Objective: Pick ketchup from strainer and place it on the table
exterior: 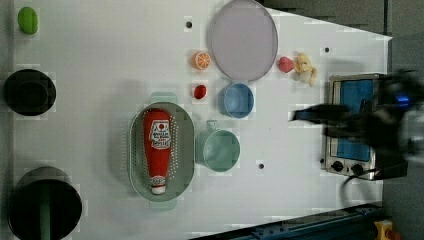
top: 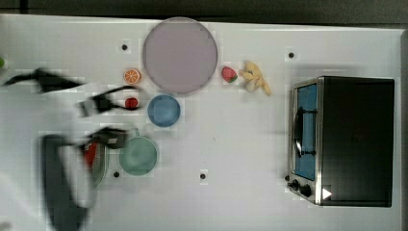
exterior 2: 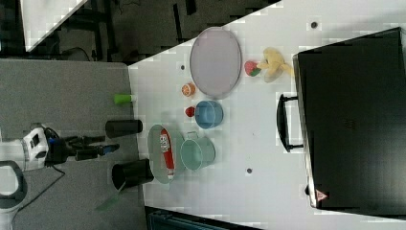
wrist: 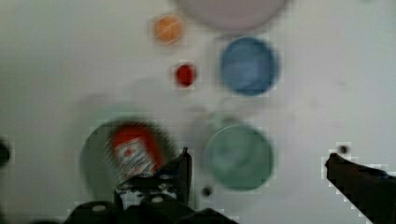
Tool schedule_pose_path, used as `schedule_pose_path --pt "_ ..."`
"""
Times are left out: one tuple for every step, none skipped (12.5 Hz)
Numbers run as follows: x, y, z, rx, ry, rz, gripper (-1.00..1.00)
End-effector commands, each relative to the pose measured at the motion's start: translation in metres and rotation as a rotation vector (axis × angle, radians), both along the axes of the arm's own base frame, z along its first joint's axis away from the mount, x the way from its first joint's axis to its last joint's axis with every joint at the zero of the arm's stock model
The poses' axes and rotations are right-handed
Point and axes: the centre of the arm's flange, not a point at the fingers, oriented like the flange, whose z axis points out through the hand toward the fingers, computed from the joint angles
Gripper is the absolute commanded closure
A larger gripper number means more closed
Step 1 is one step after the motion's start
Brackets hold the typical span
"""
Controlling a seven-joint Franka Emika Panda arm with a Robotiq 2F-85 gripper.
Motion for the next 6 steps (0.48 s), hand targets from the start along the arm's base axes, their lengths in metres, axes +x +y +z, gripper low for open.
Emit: schedule_pose_path --pt "-0.022 0.063 -0.034 0.022 0.051 0.081 -1.00" --pt "-0.028 0.081 -0.049 0.031 0.063 0.113 -1.00" --pt "-0.034 0.096 -0.066 0.038 0.072 0.147 -1.00" --pt "-0.038 0.107 -0.083 0.044 0.072 0.174 -1.00" --pt "-0.040 0.116 -0.100 0.048 0.063 0.192 -1.00" --pt "-0.041 0.122 -0.119 0.049 0.051 0.202 -1.00"
